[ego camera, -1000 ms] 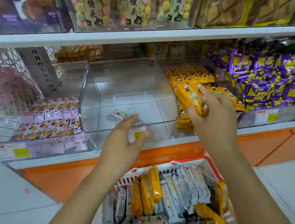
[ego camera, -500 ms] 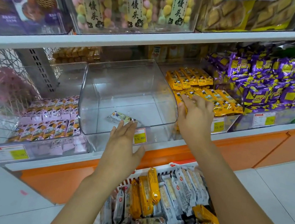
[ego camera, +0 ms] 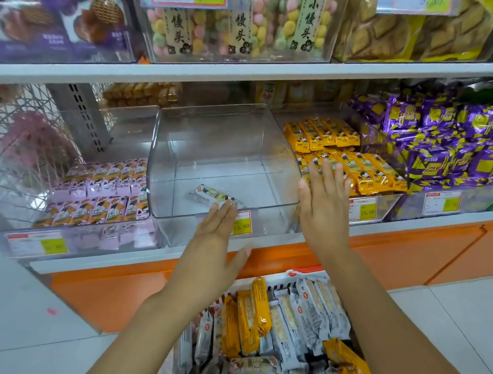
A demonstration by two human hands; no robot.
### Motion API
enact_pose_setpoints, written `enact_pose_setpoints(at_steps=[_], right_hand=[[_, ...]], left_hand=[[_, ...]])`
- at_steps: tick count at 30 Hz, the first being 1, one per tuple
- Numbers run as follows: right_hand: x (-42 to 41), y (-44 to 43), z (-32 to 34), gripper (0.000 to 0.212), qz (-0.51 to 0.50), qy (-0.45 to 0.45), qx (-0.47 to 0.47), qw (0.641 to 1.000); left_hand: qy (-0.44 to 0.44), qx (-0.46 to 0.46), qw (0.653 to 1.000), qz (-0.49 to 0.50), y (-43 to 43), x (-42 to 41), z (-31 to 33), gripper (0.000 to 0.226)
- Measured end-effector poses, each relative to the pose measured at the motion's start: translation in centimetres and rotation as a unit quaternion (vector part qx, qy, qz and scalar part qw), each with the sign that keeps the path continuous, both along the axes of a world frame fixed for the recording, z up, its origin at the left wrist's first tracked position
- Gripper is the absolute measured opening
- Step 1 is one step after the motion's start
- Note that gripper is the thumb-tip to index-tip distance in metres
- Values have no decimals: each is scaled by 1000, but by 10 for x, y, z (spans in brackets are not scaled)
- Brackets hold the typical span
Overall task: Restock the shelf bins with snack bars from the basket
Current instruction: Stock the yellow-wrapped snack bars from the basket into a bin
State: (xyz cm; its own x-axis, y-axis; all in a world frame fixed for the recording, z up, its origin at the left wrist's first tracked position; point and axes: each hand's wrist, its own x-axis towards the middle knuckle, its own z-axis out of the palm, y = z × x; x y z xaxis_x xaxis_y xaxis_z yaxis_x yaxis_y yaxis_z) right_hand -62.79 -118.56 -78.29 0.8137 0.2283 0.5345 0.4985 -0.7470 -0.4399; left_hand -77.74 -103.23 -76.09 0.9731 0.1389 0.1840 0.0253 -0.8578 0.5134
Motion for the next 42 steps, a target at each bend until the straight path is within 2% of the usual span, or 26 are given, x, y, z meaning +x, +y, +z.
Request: enact_pose_setpoints(at_steps=[4,7,9,11,12,15,18,20,21,24,25,26,29,32,35,39,42], right_hand=[[4,1,6,65,8,20,-3,1000],[-11,-1,12,52,25,-9,66,997],[-34,-4,11,33,49,-70,118,989],[-64,-8,-2,22,90,-93,135,982],[-81,-10,-13,23,114,-77,124,983],[-117,-16,-66,26,162,43,75,983],[-144,-15,-120,23,143,166,-14,976],[-170,-6,-138,17,158,291,-56,942],[-185,-1,-144,23,176,368,-70,910],[-222,16,-162,90,228,567,-90,786],[-230,23,-166,106,238,604,-79,757],[-236,29,-170,117,243,616,-74,745],[-246,45,-176,127,233,596,-110,760],[-254,53,-178,119,206,598,-59,773],[-259,49,-177,107,201,615,36,761],[-268,43,-179,99,248,587,-27,770],[-270,44,-179,82,250,588,4,769]], left_hand=[[-2,-17,1000,-20,3,-20,-5,68],[-6,-2,1000,-8,13,-41,-12,60],[18,3,1000,17,23,-56,-22,47],[67,8,997,27,33,-71,-35,24],[101,20,994,29,37,-79,-44,18],[224,85,970,33,47,-100,-80,37],[331,91,939,38,53,-114,-112,28],[398,98,911,43,57,-117,-124,29],[408,101,907,37,59,-117,-127,32],[408,110,906,8,64,-111,-128,32],[416,101,904,12,65,-108,-128,27],[428,93,899,20,67,-107,-129,22],[447,59,892,40,69,-107,-132,32],[447,61,892,31,70,-107,-131,33],[450,67,890,23,69,-106,-131,34],[464,69,883,29,69,-103,-133,33],[471,73,879,28,68,-102,-130,35]])
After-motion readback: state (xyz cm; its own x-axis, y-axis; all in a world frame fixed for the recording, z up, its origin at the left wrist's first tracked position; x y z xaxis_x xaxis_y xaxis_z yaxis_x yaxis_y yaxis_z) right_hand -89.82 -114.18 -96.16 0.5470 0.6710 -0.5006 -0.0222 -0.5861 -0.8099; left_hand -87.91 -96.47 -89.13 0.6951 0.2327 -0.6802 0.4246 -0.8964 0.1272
